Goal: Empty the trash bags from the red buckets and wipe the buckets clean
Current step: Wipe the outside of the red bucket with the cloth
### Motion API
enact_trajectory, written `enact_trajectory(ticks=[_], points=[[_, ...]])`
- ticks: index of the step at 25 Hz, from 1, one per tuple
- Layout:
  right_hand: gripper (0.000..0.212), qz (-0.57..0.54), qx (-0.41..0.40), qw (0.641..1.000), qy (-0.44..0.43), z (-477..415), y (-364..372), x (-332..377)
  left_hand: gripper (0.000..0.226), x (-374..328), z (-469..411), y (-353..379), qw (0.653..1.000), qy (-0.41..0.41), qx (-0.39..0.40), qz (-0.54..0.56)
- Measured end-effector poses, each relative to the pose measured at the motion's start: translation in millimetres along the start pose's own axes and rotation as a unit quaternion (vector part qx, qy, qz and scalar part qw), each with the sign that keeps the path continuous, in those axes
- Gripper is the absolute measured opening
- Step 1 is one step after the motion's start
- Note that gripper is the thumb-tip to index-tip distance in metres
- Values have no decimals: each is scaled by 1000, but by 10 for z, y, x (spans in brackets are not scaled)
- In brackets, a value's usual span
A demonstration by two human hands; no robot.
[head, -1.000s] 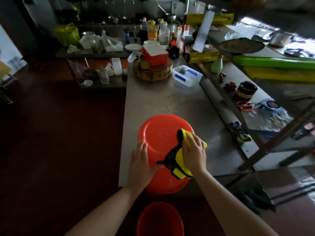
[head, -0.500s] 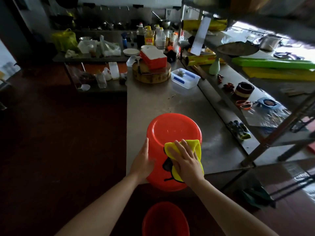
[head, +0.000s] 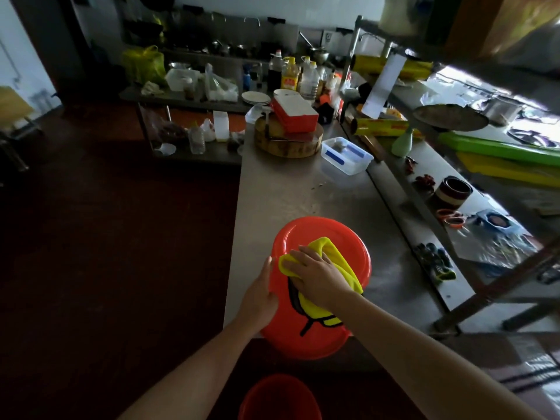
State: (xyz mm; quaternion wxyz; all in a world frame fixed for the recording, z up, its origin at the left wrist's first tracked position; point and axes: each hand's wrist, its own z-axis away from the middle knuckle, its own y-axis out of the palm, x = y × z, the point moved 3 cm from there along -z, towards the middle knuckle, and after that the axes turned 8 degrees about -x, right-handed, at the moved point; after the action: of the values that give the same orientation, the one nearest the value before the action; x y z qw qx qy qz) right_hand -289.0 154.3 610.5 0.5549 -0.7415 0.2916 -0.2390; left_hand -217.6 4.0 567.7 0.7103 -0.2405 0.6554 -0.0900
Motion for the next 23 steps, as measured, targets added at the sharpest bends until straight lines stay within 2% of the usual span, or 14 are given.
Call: enact_trajectory(ticks=[3, 8, 12, 16, 20, 23], points=[[41, -9, 30, 999, -18, -221, -38, 16, 66, -64, 19, -4, 999, 1, -2, 42], [42, 22, 89, 995, -38, -561, -6, 1, 80, -38, 7, 28, 999, 11, -21, 43], [42, 22, 114, 993, -5, -867, 46, -129, 73, -59, -17, 51, 999, 5, -31, 28], [41, -26, 109, 993, 39, -1048, 114, -445, 68, -15, -55, 109, 999, 7, -53, 6], [47, -55, 106, 987, 105, -989, 154, -823, 52, 223, -199, 196, 997, -4, -67, -29], [54, -63, 115, 986, 98, -875, 131, -938, 45, 123, -269, 172, 992, 20, -108, -59]])
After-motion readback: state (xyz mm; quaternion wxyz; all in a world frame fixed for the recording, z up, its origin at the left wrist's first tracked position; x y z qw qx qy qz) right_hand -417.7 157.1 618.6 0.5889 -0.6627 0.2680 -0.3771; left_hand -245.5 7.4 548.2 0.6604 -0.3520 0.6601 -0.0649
